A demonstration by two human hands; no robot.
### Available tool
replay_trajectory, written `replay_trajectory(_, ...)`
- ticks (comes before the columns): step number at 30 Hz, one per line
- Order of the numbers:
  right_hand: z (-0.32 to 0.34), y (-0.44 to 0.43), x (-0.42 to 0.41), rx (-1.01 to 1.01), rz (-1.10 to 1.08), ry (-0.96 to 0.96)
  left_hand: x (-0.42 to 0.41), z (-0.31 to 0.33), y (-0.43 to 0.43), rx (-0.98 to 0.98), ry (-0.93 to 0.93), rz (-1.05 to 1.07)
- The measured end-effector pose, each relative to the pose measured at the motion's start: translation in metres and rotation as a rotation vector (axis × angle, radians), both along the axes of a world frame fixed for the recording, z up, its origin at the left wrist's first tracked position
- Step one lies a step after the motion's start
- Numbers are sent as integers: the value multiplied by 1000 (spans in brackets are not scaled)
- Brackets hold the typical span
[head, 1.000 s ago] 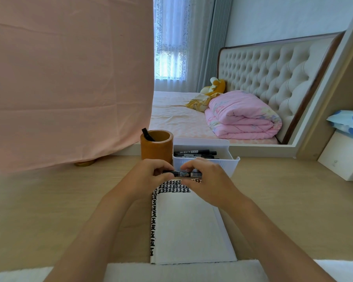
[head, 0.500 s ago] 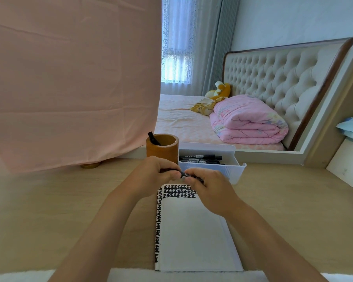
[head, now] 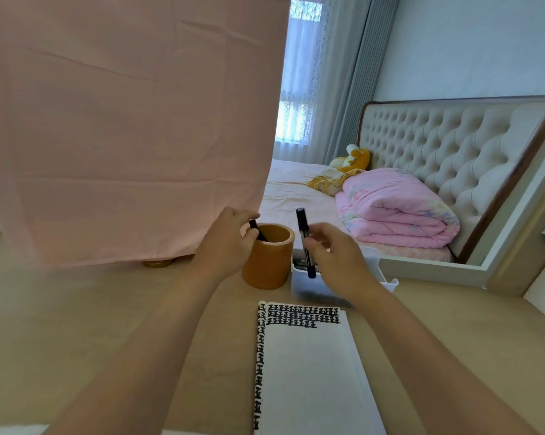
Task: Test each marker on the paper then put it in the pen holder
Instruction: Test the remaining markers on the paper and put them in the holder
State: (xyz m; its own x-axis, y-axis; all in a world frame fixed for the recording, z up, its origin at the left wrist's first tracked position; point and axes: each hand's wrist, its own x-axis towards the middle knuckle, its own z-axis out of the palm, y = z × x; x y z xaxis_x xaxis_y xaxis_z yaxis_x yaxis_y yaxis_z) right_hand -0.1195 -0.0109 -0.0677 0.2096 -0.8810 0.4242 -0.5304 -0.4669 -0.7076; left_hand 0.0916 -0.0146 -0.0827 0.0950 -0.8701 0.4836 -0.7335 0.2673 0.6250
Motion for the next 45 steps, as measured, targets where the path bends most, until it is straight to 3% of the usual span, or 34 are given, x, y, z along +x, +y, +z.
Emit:
replay_trajectory(7,35,-53,37,-74,8,87,5,0,-32,191,-150,-53)
replay_trajectory(14,27,-83,45,8,3,513,8,0,-47,50,-72,-65)
replay_trajectory(18,23,-93,44,100,58,663,5,0,-50,-7,-38,-99)
replay_trajectory(22,20,-99,33,111,134,543,-3,0,-51,-7,-87,-144)
replay_trajectory(26,17,-102,6,-1,55,401,-10,-4,-55,19,-249,-162)
replay_trajectory(31,-3,-101,-18,203,54,714,-13,-7,-60,-74,-253,-47)
replay_trajectory(34,-14,-98,-19,264,106,775,-10,-7,-56,-95,-295,2)
replay_trajectory(40,-18,-102,-14,259,129,836,-6,-25,-42,88,-3,-195)
replay_trajectory(45,-21,-106,-10,219,125,884,-9,-35,-42,36,68,-156)
